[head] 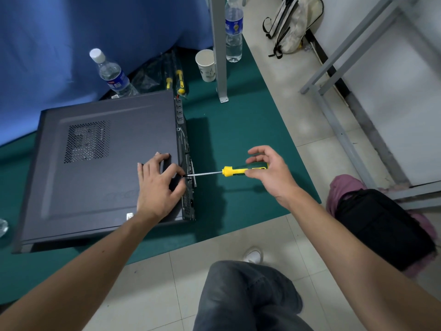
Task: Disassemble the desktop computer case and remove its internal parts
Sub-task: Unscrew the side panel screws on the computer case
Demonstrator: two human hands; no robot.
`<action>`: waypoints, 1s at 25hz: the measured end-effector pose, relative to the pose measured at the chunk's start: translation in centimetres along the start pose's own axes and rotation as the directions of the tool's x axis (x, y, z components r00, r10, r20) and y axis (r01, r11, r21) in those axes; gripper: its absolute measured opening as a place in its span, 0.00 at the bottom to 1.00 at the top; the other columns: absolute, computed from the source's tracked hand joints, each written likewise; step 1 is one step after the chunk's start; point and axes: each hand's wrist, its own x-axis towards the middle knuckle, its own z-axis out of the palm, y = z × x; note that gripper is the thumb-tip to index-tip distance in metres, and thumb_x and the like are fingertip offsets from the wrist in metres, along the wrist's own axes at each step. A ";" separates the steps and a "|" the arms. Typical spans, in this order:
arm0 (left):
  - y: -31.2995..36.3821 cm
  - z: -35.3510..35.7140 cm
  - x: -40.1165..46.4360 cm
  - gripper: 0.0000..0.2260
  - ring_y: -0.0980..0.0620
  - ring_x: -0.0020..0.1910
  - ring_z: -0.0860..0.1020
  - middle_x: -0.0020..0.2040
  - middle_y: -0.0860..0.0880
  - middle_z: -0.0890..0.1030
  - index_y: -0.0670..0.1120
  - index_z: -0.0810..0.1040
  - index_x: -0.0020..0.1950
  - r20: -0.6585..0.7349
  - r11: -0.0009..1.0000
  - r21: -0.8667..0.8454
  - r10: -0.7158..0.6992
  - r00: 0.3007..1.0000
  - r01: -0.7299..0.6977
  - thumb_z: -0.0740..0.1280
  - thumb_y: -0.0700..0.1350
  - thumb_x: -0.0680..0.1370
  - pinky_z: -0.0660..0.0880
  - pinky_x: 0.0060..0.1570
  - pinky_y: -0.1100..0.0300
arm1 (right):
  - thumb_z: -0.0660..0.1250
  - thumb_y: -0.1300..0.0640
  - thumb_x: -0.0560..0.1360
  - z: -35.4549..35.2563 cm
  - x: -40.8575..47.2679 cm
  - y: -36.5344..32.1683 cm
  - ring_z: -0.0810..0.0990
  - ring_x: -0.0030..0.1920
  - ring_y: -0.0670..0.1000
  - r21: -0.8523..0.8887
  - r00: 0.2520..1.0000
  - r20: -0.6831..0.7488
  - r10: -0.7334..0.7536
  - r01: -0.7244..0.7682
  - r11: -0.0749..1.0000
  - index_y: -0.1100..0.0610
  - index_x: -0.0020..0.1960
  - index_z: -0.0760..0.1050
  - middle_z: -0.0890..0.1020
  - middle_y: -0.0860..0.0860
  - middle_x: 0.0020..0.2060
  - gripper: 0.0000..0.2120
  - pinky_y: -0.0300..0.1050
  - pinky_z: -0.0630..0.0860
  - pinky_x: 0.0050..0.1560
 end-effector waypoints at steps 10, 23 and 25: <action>1.1 -0.5 0.0 0.04 0.39 0.73 0.60 0.67 0.42 0.67 0.49 0.77 0.49 0.024 1.000 -0.001 -0.017 1.000 0.017 0.69 0.45 0.76 0.51 0.72 0.34 | 0.62 0.44 0.79 0.1 -0.4 0.1 0.82 0.44 0.51 -0.199 0.997 0.074 0.033 -0.017 0.980 0.49 0.53 0.73 0.78 0.48 0.47 0.09 0.52 0.82 0.48; 4.9 -3.0 3.7 0.03 0.45 0.64 0.64 0.66 0.47 0.68 0.44 0.85 0.46 0.210 0.958 0.146 -0.275 0.938 0.248 0.73 0.38 0.74 0.68 0.61 0.57 | 0.75 0.72 0.66 -1.3 1.4 -0.7 0.82 0.53 0.49 0.158 0.994 0.078 0.074 -0.085 0.984 0.47 0.51 0.80 0.83 0.52 0.50 0.23 0.42 0.78 0.52; 5.0 -3.3 3.9 0.03 0.47 0.63 0.64 0.64 0.48 0.69 0.44 0.85 0.47 0.216 0.976 0.122 -0.204 0.955 0.181 0.73 0.40 0.75 0.68 0.60 0.57 | 0.75 0.71 0.67 -2.4 1.5 -0.3 0.82 0.50 0.49 0.233 0.992 0.069 0.110 -0.123 0.965 0.49 0.51 0.80 0.82 0.54 0.50 0.21 0.43 0.78 0.51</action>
